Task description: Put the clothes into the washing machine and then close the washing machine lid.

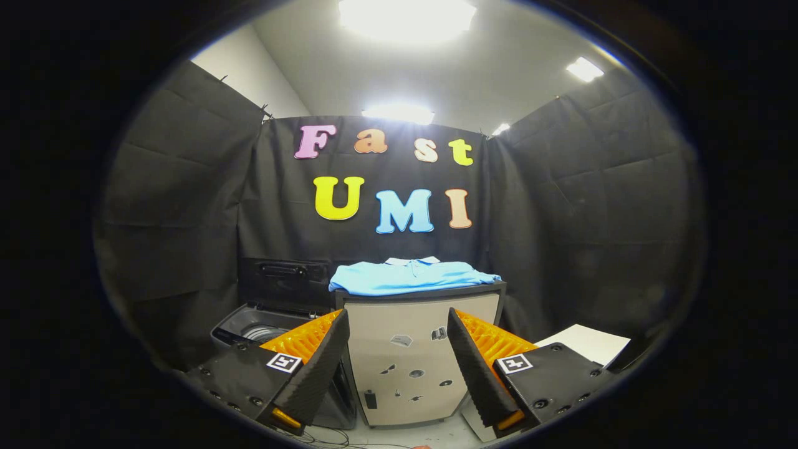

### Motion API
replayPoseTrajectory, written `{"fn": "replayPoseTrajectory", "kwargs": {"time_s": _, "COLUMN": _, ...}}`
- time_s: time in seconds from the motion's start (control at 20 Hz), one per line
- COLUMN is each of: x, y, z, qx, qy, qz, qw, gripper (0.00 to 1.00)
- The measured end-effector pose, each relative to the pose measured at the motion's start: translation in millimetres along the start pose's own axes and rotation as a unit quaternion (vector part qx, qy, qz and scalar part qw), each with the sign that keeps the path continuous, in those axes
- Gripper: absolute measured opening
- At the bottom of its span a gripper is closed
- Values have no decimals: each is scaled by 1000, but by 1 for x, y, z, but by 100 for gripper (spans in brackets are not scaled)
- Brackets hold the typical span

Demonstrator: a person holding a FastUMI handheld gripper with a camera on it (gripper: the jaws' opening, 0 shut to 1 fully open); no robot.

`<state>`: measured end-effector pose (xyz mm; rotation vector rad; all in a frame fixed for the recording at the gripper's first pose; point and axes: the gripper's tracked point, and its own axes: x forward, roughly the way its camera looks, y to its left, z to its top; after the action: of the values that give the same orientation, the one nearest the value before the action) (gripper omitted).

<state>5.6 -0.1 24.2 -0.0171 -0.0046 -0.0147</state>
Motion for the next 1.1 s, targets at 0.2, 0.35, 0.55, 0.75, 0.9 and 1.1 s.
{"fn": "replayPoseTrajectory", "kwargs": {"time_s": 0.2, "x": 9, "y": 2, "z": 24, "qx": 1, "qy": -5, "qz": 2, "qw": 1000, "gripper": 98}}
{"fn": "replayPoseTrajectory", "kwargs": {"time_s": 0.35, "x": 21, "y": 3, "z": 42, "qx": -4, "qy": -9, "qz": 8, "qw": 1000, "gripper": 98}}
{"fn": "replayPoseTrajectory", "kwargs": {"time_s": 0.55, "x": 44, "y": 2, "z": 51, "qx": 4, "qy": 2, "qz": 26, "qw": 1000, "gripper": 98}}
{"fn": "replayPoseTrajectory", "kwargs": {"time_s": 0.75, "x": 72, "y": -8, "z": 62, "qx": 4, "qy": -3, "qz": 29, "qw": 1000, "gripper": 98}}
{"fn": "replayPoseTrajectory", "kwargs": {"time_s": 0.9, "x": 96, "y": -15, "z": 70, "qx": 7, "qy": 0, "qz": 31, "qw": 999, "gripper": 98}}
{"fn": "replayPoseTrajectory", "kwargs": {"time_s": 1.1, "x": 132, "y": -24, "z": 76, "qx": 8, "qy": 10, "qz": 38, "qw": 999, "gripper": 98}}
